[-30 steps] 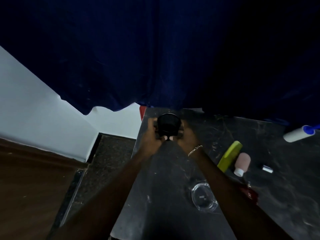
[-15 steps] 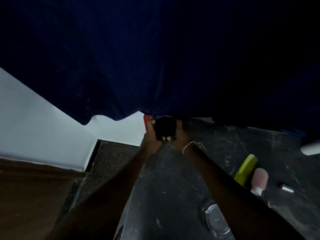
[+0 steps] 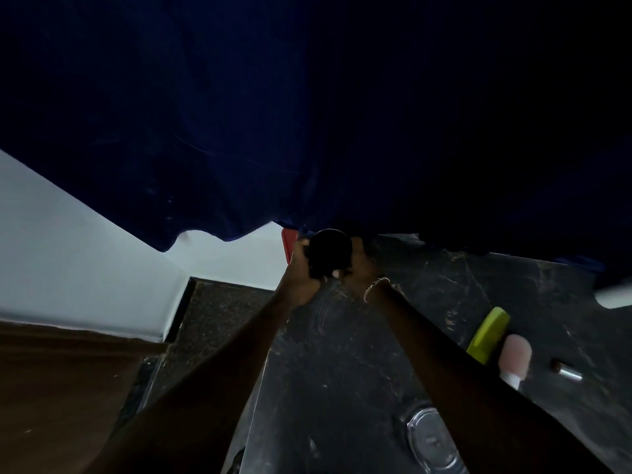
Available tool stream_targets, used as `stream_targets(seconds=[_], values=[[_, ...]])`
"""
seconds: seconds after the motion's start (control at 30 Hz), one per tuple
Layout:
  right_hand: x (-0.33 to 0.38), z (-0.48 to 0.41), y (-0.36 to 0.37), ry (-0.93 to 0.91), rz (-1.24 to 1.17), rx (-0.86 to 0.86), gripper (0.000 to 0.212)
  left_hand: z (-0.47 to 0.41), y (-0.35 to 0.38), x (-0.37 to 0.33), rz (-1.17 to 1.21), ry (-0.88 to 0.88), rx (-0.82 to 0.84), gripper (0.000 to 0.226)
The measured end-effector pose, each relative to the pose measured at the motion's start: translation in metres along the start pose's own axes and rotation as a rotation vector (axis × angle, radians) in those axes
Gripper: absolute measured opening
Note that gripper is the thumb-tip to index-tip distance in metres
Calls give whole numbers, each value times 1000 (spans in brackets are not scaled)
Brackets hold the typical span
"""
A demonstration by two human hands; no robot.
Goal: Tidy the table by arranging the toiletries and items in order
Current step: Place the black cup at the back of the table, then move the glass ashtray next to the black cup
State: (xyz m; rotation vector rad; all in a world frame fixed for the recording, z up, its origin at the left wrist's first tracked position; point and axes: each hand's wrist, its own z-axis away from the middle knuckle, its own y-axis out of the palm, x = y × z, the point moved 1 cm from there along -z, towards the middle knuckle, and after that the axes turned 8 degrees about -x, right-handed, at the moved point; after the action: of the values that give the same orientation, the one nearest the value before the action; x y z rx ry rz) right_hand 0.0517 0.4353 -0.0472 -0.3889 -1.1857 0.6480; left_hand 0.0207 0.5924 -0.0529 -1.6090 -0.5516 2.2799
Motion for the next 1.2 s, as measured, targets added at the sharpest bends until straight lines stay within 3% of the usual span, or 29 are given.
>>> stream_targets(seconds=[0.27, 0.37, 0.5, 0.63, 0.73, 0.9, 1.03, 1.1, 1.2], values=[[-2, 31, -13, -22, -61, -29, 94, 32, 0, -3, 54, -13, -71, 83], [-16, 57, -17, -128, 109, -104, 91, 58, 4, 11, 19, 83, -87, 78], [-37, 97, -14, -287, 370, -197, 87, 88, 12, 28, -251, 158, -87, 90], [-56, 136, -18, -411, 469, -267, 83, 119, 19, 33, -474, 341, -150, 85], [-68, 170, -30, -384, 478, -286, 81, 147, 31, 28, -575, 423, -153, 84], [-97, 213, -52, -341, 484, -259, 77, 183, 62, 23, -513, 461, -46, 84], [-123, 240, -72, -349, 487, -261, 51, 210, 91, 17, -494, 413, 15, 80], [-138, 252, -81, -284, 407, -339, 46, 224, 105, 13, -499, 401, 13, 77], [-160, 261, -91, -142, 429, -286, 46, 238, 125, 7, -471, 347, 27, 69]])
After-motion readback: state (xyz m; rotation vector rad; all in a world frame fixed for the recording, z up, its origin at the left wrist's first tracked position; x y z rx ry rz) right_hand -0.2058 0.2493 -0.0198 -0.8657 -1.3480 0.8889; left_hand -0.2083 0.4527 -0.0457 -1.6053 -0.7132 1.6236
